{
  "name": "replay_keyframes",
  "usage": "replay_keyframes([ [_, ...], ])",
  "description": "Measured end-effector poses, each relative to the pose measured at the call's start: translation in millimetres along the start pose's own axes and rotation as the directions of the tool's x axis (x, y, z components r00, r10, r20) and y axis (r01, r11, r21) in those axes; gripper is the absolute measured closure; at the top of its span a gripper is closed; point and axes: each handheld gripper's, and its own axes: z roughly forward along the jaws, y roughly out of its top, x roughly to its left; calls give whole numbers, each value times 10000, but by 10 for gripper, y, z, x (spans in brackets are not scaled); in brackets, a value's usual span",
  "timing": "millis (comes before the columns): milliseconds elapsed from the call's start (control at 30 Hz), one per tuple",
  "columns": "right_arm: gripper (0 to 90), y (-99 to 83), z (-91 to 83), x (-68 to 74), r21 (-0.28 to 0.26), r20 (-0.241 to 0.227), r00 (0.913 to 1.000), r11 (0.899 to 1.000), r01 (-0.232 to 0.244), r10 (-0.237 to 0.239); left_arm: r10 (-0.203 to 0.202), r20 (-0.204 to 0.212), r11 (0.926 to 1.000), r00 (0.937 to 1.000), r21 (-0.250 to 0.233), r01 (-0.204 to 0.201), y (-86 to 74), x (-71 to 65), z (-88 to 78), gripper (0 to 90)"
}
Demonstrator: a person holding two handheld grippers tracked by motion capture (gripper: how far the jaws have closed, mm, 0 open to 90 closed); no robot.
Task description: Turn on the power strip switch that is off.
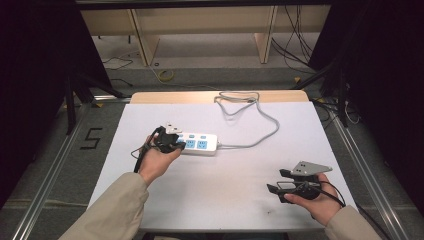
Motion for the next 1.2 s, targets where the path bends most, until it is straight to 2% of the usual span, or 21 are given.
replay_keyframes([
  [1200,276,-2,3,-4,24,-44,10000,10000,-25,25,-108,19,9998,9999,140,108,66,27,137,895],
])
